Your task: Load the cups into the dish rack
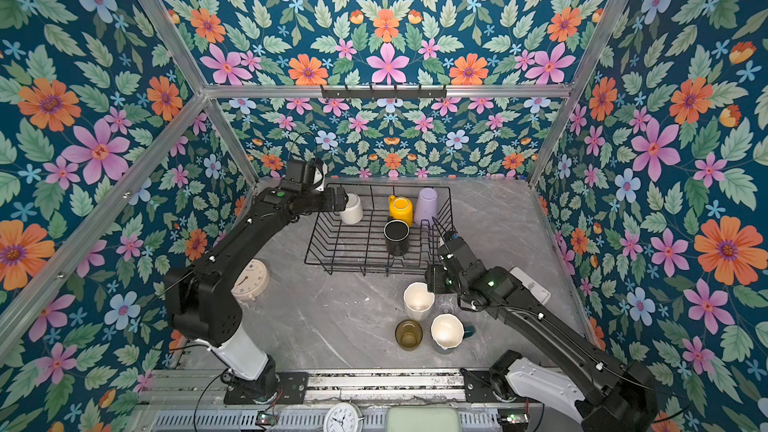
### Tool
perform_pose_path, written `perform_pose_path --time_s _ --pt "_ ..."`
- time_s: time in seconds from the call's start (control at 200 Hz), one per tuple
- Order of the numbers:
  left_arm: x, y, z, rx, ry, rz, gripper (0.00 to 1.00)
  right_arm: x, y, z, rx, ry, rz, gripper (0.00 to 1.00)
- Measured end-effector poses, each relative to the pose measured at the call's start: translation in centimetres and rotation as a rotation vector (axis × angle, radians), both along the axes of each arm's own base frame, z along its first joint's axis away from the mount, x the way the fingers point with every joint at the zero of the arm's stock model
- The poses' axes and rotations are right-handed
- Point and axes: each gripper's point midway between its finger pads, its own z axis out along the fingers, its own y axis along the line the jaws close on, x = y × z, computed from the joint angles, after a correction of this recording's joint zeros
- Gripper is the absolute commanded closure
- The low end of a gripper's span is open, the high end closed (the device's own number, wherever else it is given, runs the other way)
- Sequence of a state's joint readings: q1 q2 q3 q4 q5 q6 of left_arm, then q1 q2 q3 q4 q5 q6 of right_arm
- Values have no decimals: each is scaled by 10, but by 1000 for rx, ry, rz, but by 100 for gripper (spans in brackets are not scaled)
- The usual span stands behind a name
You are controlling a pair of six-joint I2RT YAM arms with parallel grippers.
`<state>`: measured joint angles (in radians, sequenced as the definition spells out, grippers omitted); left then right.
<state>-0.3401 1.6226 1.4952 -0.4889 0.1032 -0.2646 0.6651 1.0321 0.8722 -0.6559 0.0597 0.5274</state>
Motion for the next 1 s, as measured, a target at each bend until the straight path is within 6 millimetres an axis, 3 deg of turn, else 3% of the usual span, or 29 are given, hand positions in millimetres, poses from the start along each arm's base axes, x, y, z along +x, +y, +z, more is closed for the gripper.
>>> perform_pose_path --time_s 0.165,0.39,0.725,1.0 --pt "-25 14 33 -46 -125 34 0 -12 2 -16 -35 63 16 40" --pt "-49 31 60 -84 -250 87 0 -15 11 -31 -69 117 30 48" --pt "-66 44 70 -88 -306 117 0 -11 18 -44 -110 156 41 65" --pt "-75 49 76 -89 -329 129 0 -13 24 -55 -141 183 59 72"
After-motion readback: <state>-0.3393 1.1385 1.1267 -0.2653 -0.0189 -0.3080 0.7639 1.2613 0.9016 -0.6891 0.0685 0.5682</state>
